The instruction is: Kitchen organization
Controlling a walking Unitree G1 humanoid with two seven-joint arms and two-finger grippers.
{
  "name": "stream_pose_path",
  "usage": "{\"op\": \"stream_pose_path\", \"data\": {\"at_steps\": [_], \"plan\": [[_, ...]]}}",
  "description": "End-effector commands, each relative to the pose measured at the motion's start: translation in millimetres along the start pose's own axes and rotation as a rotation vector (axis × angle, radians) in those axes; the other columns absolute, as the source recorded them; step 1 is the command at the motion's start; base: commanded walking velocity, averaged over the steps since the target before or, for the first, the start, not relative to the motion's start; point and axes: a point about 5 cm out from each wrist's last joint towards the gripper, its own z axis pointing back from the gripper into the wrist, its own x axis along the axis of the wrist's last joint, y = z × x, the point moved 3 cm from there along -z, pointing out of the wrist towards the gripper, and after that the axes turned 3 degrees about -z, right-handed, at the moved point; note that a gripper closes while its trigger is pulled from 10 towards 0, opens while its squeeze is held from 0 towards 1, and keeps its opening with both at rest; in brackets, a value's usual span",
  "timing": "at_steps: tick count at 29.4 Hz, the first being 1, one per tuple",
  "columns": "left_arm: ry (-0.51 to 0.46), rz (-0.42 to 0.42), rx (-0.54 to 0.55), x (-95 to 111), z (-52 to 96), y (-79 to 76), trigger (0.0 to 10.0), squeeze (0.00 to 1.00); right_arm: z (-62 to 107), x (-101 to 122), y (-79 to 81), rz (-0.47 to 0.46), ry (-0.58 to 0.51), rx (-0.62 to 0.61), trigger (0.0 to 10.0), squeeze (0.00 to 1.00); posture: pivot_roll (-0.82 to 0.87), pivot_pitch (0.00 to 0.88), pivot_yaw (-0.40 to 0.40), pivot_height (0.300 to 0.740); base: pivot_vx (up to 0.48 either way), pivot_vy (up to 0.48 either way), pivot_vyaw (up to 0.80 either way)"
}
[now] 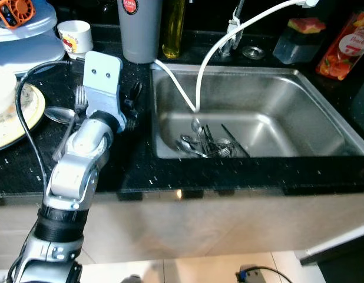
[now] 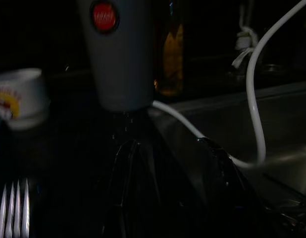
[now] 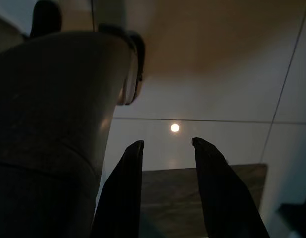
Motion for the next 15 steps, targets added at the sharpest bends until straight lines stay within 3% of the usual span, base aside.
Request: {"op": "stream_pose_path", "data": {"at_steps": [1,6,13,15], "plan": [[0.016,0.012,-0.004,-3.1,-0.6,-3.8,10.0,0.0,1.1,-5.8,-3.4,0.003,0.016,-0.005,10.0,0.0,0.16,0.115,-0.06,0.74,0.0,0.0,0.73],[0.015,0.008,0.0,-0.9,-1.9,-1.5,10.0,0.0,0.5,-4.9,-1.5,-0.008,0.013,-0.009,10.0,0.0,0.16,0.113,-0.061,0.74,0.0,0.0,0.6],[0.025,0.009,0.004,-2.0,-1.2,-1.5,10.0,0.0,-0.3,-2.7,1.2,-0.012,0.013,-0.007,10.0,0.0,0.15,0.112,-0.063,0.74,0.0,0.0,0.0],[0.029,0.014,0.003,-3.0,-1.0,-2.1,10.0,0.0,-0.3,-2.0,2.7,0.018,0.017,0.013,10.0,0.0,0.15,0.112,-0.065,0.74,0.0,0.0,0.75]]}}
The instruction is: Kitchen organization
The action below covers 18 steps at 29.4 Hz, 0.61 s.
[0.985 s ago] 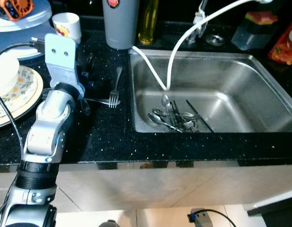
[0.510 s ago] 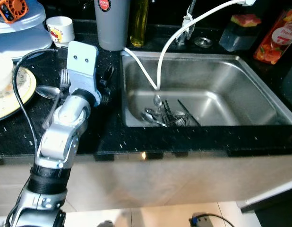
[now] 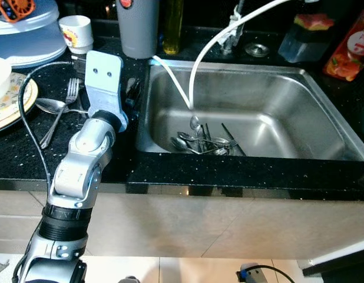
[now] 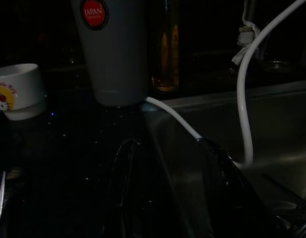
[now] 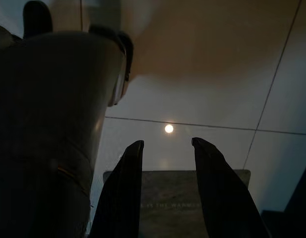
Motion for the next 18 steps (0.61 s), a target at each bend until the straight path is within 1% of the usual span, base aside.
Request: {"op": "stream_pose_path", "data": {"at_steps": [1,3,7,12,15,18], "plan": [[0.021,0.003,0.007,-4,1.0,1.7,10.0,0.0,0.1,-1,1.3,0.03,0.012,0.019,10.0,0.0,0.15,0.111,-0.066,0.74,0.0,0.0,0.75],[0.027,0.006,0.007,-6,0.5,1.9,10.0,0.0,0.2,-1,0.0,0.034,0.01,0.013,10.0,0.0,0.15,0.111,-0.066,0.74,0.0,0.0,0.75],[0.038,0.015,-0.013,-8,-1.2,0.6,10.0,0.0,0.6,-2,-3.5,0.009,0.007,-0.011,10.0,0.0,0.15,0.111,-0.068,0.74,0.0,0.0,0.74],[0.046,0.006,-0.057,-8,-4.5,-1.0,10.0,0.0,1.0,-4,-5.9,-0.003,0.014,-0.027,10.0,0.0,0.14,0.108,-0.07,0.74,0.0,0.0,0.0],[0.092,-0.014,-0.093,-17,-7.2,-2.0,10.0,0.0,1.3,-4,-7.6,0.002,0.02,-0.032,10.0,0.0,0.14,0.107,-0.071,0.74,0.0,0.0,0.0],[0.111,-0.006,-0.123,-23,-9.2,-2.9,10.0,0.0,1.9,-6,-9.5,0.003,0.024,-0.035,10.0,0.0,0.13,0.112,-0.071,0.74,0.0,0.0,0.0]]}}
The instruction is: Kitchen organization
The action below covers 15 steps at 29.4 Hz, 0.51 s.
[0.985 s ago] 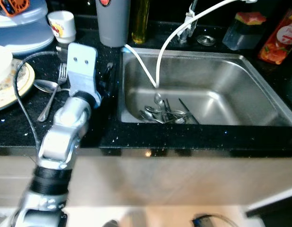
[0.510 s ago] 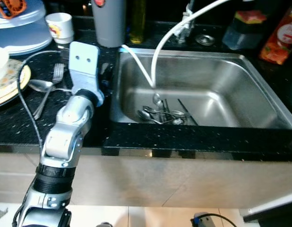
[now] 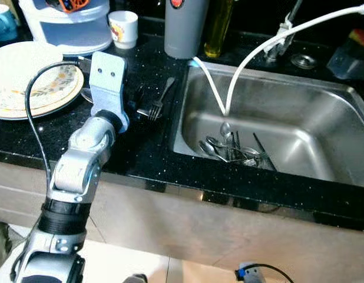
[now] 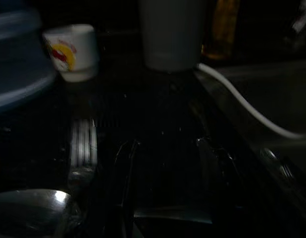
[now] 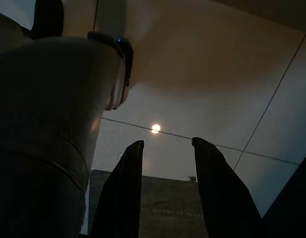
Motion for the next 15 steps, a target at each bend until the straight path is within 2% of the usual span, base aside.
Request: {"op": "stream_pose_path", "data": {"at_steps": [1,5,8,11,15], "plan": [[0.023,0.011,-0.034,-5,-4.7,1.0,10.0,0.0,1.7,-10,-5.9,-0.007,0.03,-0.016,10.0,0.0,0.13,0.114,-0.071,0.74,0.0,0.0,0.0],[0.024,0.024,-0.045,-5,-10.7,7.1,10.0,0.0,2.1,-12,-7.1,-0.006,0.035,-0.019,10.0,0.0,0.12,0.118,-0.07,0.74,0.0,0.0,0.0],[0.014,0.013,-0.074,6,-27.6,20.0,10.0,0.0,4.1,-23,-11.0,-0.02,0.052,-0.031,10.0,0.0,0.09,0.14,-0.055,0.74,0.0,0.0,0.0],[0.011,0.01,-0.077,8,-29.5,21.0,10.0,0.0,4.3,-24,-11.5,-0.023,0.054,-0.033,10.0,0.0,0.09,0.14,-0.055,0.74,0.0,0.0,0.0],[-0.013,-0.022,-0.107,22,-41.4,21.6,10.0,0.0,6.2,-33,-13.8,-0.043,0.071,-0.043,10.0,0.0,0.06,0.165,-0.039,0.74,0.0,0.0,0.0]]}}
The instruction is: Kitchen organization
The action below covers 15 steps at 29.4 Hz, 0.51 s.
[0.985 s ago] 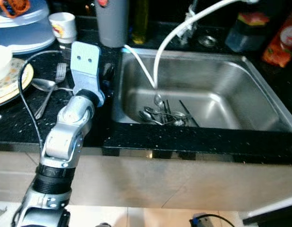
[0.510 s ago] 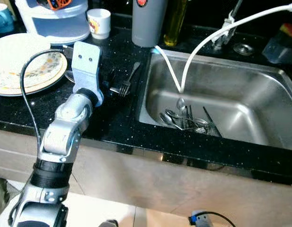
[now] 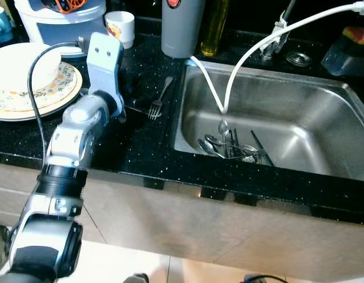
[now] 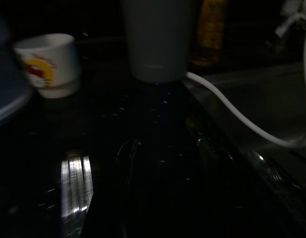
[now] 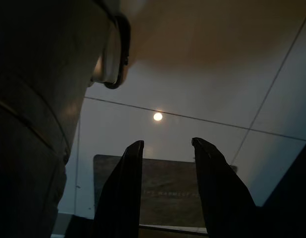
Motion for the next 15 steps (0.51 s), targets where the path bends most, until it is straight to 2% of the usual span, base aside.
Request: {"op": "stream_pose_path", "data": {"at_steps": [1,6,15], "plan": [[-0.013,-0.031,-0.029,8,-6.8,-0.6,10.0,0.0,1.8,-13,-5.2,-0.024,0.028,-0.019,10.0,0.0,0.05,0.172,-0.036,0.74,0.0,0.0,0.0],[-0.018,-0.004,-0.087,14,-17.5,-9.8,10.0,0.0,2.7,-19,-5.7,-0.032,0.04,-0.023,10.0,0.0,0.04,0.189,-0.03,0.74,0.0,0.0,0.0],[0.055,0.025,-0.125,6,-30.6,-15.7,10.0,0.0,3.5,-22,-8.0,-0.039,0.043,-0.029,10.0,0.0,0.02,0.206,-0.028,0.74,0.0,0.0,0.0]]}}
